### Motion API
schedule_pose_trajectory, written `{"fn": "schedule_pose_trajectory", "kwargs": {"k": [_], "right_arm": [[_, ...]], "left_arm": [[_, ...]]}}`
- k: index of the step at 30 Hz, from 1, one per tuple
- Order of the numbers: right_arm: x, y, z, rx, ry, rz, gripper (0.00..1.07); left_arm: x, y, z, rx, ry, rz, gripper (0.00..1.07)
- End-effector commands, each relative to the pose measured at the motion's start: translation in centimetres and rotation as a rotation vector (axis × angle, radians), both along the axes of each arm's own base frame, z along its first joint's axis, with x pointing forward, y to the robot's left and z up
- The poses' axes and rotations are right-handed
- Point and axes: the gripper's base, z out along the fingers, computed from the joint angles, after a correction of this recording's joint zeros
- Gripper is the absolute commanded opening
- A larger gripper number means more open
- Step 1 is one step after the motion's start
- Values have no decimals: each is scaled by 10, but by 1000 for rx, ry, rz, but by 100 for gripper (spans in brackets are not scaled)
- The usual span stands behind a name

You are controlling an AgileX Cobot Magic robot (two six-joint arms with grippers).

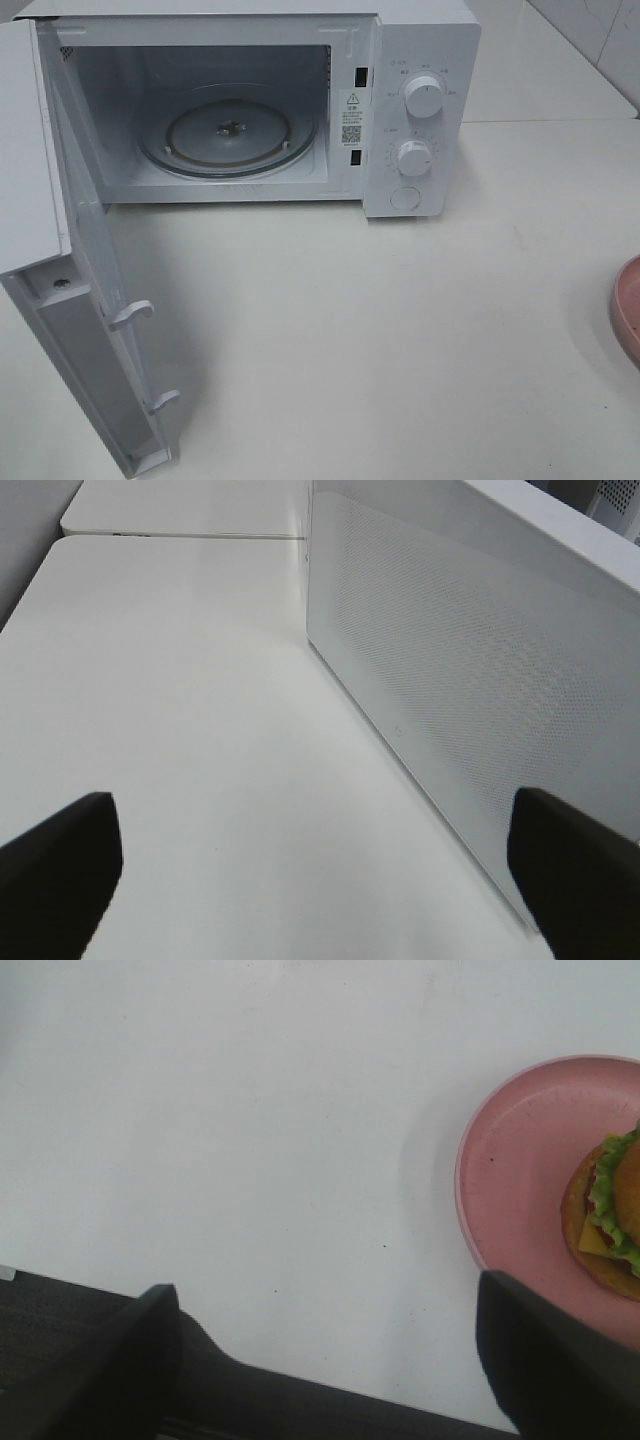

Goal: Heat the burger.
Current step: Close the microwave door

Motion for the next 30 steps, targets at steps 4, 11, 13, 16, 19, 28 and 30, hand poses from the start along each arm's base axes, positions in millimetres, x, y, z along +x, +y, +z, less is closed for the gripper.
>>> {"fn": "schedule_pose_trajectory", "kwargs": {"k": [4, 11, 13, 16, 19, 28, 30], "right_arm": [[-17, -12, -9, 16, -62, -68, 76], [-41, -21, -23, 26, -174, -169, 76], [-46, -21, -25, 46, -227, -175, 76], [-55, -22, -24, 51, -285, -208, 76], [-63, -23, -24, 58, -336, -241, 76], [-75, -24, -24, 72, -414, -253, 76], [-75, -24, -24, 72, -414, -254, 76]], "left_arm": [[-3, -1, 0, -11, -25, 2, 98], [-3, -1, 0, -11, -25, 2, 98], [-3, -1, 0, -11, -25, 2, 98], [-3, -1, 0, -11, -25, 2, 98], [-3, -1, 0, -11, -25, 2, 98], [-3, 0, 0, -10, -24, 2, 98], [-3, 0, 0, -10, -23, 2, 98]]}}
